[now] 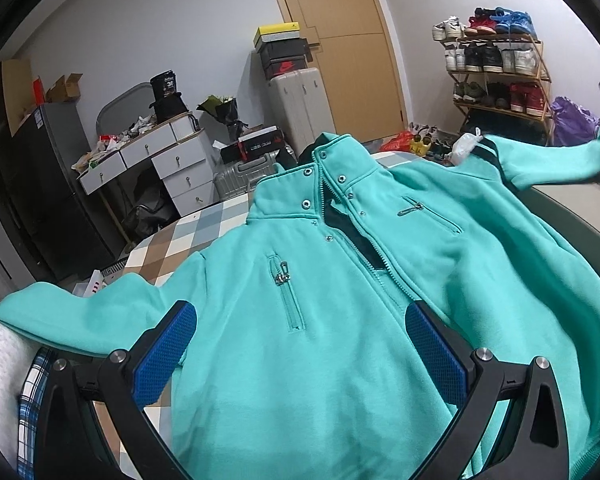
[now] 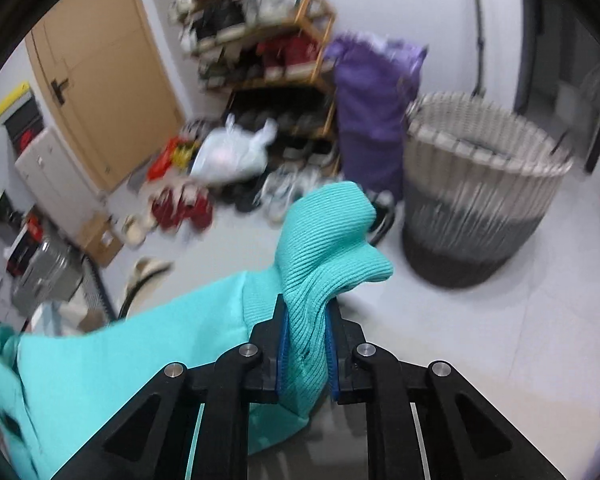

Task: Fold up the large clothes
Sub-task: 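Grasp the hoodie sleeve cuff with the right tool and lift it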

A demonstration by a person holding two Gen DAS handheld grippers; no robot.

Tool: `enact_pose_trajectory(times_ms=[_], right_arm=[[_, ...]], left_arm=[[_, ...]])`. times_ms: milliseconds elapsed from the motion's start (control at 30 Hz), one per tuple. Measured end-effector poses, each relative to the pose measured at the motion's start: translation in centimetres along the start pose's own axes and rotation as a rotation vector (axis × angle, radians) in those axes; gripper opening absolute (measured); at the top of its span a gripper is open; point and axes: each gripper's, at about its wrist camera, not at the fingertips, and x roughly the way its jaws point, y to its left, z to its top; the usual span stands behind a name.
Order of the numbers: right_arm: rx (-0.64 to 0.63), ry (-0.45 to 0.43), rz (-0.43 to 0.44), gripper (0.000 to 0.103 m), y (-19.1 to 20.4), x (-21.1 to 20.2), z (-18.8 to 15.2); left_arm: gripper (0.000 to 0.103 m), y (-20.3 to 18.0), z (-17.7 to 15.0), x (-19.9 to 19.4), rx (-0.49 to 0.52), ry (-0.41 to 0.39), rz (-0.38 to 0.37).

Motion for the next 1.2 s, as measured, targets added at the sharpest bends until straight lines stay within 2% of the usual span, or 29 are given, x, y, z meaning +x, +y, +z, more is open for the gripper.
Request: enact_pose_trajectory(times_ms=[100, 167, 333, 467, 533, 733, 833, 867, 1000, 1067, 1133, 1200], right_arm=[[0.001, -0.081, -0.021, 0.014, -0.3, -3.0, 3.0], [-0.039, -0.139, -0.048, 0.014, 1.0, -4.8, 4.7], [-0.111, -0.209, -0.047, 0.014, 4.5, -7.5, 5.8], [-0.121, -0.267, 0.071, 0.014, 7.9, -11.1, 6.2], [-0.136, -0.278, 0.158, 0.014, 9.9, -13.1, 6.2], [-0.306, -0.345, 0.435, 0.014, 20.2, -23.0, 3.5], [-0.388, -0.345, 0.579, 0.014, 26.4, -27.2, -0.2], [-0.408, -0.317, 0.652, 0.014, 29.2, -28.5, -1.9], [-0.445, -0.198, 0.829, 0.014, 36.8, -29.8, -8.2], [-0.485, -0.11, 0.906, 0.014, 41.1, -29.2, -13.3], [-0.52, -0.012, 0.944, 0.014, 44.6, -27.6, -18.4], [-0.582, 0.108, 0.959, 0.014, 48.5, -25.3, -25.6]], left_arm=[[0.102, 0.4, 0.2, -0.1, -0.02, -0.013, 0.01], [0.102, 0.6, 0.3, 0.0, -0.03, -0.016, 0.013], [0.102, 1.5, 0.5, -0.2, -0.051, -0.029, 0.024], [0.102, 3.1, 0.6, -0.5, -0.078, -0.041, 0.046], [0.102, 4.5, 0.6, -0.5, -0.109, -0.041, 0.052], [0.102, 9.4, 0.3, -1.3, -0.225, -0.074, 0.118], [0.102, 11.9, -0.2, -1.9, -0.277, -0.098, 0.18], [0.102, 12.9, -0.5, -2.1, -0.298, -0.103, 0.201], [0.102, 16.7, -1.8, -2.7, -0.394, -0.108, 0.244], [0.102, 18.2, -2.3, -2.8, -0.451, -0.105, 0.252], [0.102, 19.4, -2.9, -3.1, -0.498, -0.108, 0.26], [0.102, 20.1, -3.2, -3.1, -0.523, -0.111, 0.27]])
